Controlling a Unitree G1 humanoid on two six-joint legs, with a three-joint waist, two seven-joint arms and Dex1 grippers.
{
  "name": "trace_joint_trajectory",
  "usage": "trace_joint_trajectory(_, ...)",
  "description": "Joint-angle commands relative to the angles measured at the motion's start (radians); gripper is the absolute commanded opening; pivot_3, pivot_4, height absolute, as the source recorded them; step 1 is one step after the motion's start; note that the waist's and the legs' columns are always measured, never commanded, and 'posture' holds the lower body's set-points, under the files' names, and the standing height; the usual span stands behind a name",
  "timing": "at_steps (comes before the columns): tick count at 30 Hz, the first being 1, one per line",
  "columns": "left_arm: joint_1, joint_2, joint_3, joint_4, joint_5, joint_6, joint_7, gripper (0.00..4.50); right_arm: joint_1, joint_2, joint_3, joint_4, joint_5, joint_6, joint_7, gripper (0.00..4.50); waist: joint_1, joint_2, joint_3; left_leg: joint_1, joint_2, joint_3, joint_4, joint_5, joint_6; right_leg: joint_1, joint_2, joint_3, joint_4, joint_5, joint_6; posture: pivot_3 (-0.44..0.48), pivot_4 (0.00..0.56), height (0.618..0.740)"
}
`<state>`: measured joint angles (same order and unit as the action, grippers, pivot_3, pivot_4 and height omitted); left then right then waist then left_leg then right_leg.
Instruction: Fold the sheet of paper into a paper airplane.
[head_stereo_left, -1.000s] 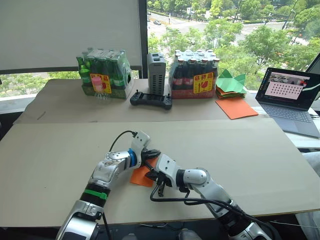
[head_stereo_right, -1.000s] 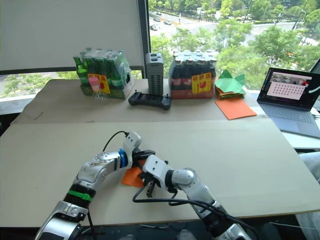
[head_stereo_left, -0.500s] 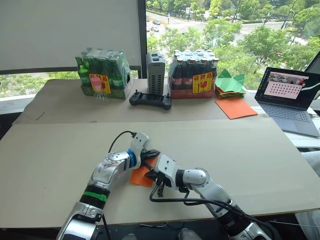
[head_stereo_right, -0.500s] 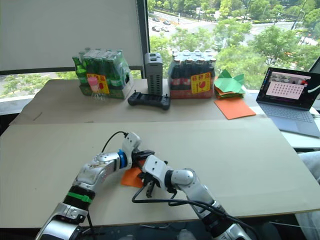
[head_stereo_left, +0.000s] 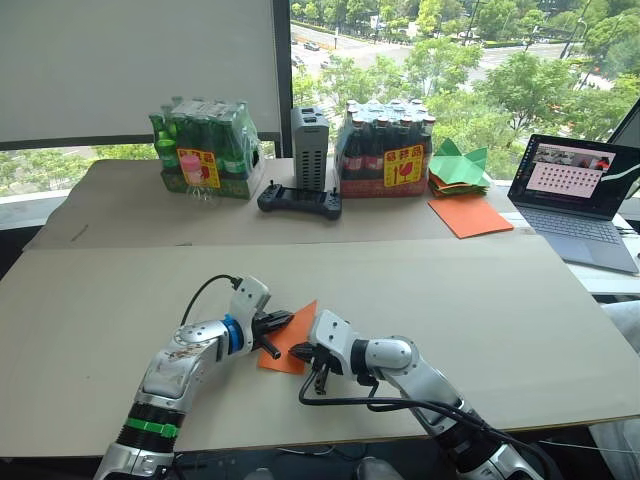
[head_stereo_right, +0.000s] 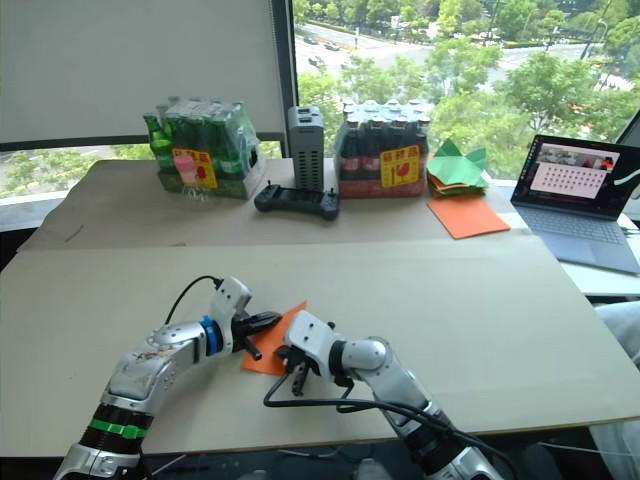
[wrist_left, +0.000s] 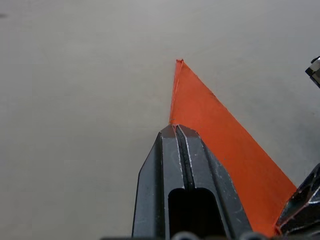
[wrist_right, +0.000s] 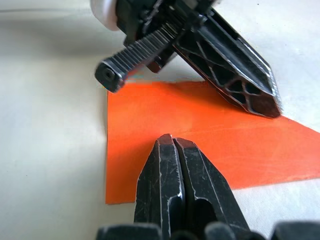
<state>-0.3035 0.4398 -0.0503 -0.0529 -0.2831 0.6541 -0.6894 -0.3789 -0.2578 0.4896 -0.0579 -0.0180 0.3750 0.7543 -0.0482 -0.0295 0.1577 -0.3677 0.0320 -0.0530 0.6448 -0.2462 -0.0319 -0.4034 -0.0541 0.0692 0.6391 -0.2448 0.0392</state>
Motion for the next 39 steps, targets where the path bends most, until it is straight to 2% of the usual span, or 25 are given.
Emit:
trace_joint_trajectory(1,0.044,0.018,0.003,-0.001,0.003,0.051,0.022,0.04,0.011,-0.012,0.012,0.006,-0.007,0.015,0.011,0.0,0.0,0.0,0.0,0.0,0.0,0.0,0.0,0.0,0.0,0.0,0.0,0.0,0.0,0.0,0.0,0.0,0.15,0.74)
trace_joint_trajectory(9,0.062,0.004,0.056,-0.053,-0.047,0.087,0.06,0.04,0.011,-0.015,0.012,0.008,-0.007,0.013,0.018,0.0,-0.001,0.0,0.0,0.0,0.0,0.0,0.0,0.0,0.0,0.0,0.0,0.0,0.0,0.0,0.0,0.0,0.15,0.74)
trace_joint_trajectory(16,0.023,-0.013,0.195,-0.092,-0.213,0.195,0.058,0.04,0.007,-0.015,0.009,0.009,-0.007,0.009,0.018,0.0,-0.001,0.0,0.0,-0.001,0.0,0.0,0.0,0.0,0.0,-0.001,0.0,0.0,0.0,0.0,0.0,0.0,0.15,0.74)
trace_joint_trajectory(23,0.01,0.043,0.318,-0.091,-0.38,0.298,-0.003,0.04,-0.004,-0.01,-0.008,-0.011,0.002,0.005,0.01,0.0,0.0,0.0,0.0,-0.001,0.0,0.0,0.0,0.0,0.0,-0.001,0.0,0.0,0.0,0.0,0.0,0.0,0.15,0.74)
trace_joint_trajectory(32,-0.011,0.113,0.365,-0.053,-0.521,0.403,-0.065,0.04,-0.03,-0.009,-0.059,-0.058,0.02,0.01,-0.004,0.0,0.001,-0.002,0.002,-0.002,0.0,0.0,0.0,0.0,0.0,-0.002,0.0,0.0,0.0,0.0,0.0,0.0,0.15,0.74)
trace_joint_trajectory(35,-0.003,0.148,0.37,-0.043,-0.556,0.432,-0.1,0.85,-0.03,-0.015,-0.07,-0.077,0.022,0.018,-0.002,0.0,0.001,-0.002,0.002,-0.002,0.0,0.0,0.0,0.0,0.0,-0.003,0.0,0.0,0.0,0.0,0.0,0.0,0.15,0.74)
trace_joint_trajectory(39,0.009,0.196,0.348,-0.028,-0.552,0.438,-0.13,2.2,-0.022,-0.028,-0.079,-0.096,0.023,0.023,-0.002,0.0,0.001,-0.002,0.004,-0.002,0.0,0.0,0.0,0.0,0.0,-0.004,0.0,0.0,0.001,0.0,-0.001,0.0,0.15,0.74)
